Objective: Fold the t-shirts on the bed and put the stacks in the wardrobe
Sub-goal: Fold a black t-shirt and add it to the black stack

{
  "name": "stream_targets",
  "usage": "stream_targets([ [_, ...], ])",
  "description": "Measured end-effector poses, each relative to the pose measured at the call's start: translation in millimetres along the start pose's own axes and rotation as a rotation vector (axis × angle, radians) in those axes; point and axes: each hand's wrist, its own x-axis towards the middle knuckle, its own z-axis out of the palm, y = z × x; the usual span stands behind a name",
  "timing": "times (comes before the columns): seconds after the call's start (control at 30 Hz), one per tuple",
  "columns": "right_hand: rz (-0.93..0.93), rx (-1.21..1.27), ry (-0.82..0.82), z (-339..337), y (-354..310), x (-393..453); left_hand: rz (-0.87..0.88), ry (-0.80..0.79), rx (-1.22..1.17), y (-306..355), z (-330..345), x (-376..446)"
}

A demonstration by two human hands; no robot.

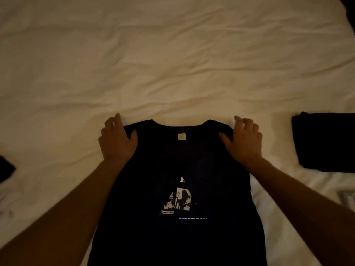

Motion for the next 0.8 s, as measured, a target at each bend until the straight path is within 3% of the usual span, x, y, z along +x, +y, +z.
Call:
stream_targets([
  [0.13,0.122,0.221,-0.287,-3.1,9.2,26.8,-0.181,-0.184,-0.294,-3.9,-8.9,25.5],
  [0.27,0.100,0.355,-0.262,-2.2,6.2,25.1,-0.180,-0.187,-0.425,-1.1,-11.0,19.0],
  [0.47,0.080,0.540,-0.182,-18.8,12.8,18.2,-0.039,-0.089,-0.366,7.5,-30.3,10.7],
  [0.63,0.009,0.562,-0.127,-30.8,23.5,3.8,0.246,-0.060,-0.204,5.1,-49.9,-3.1],
  [0.8,-0.032,0.745,-0.142,-39.7,31.2,-28.0,0.460,-0.037,-0.117,-16.6,-59.6,-24.0],
])
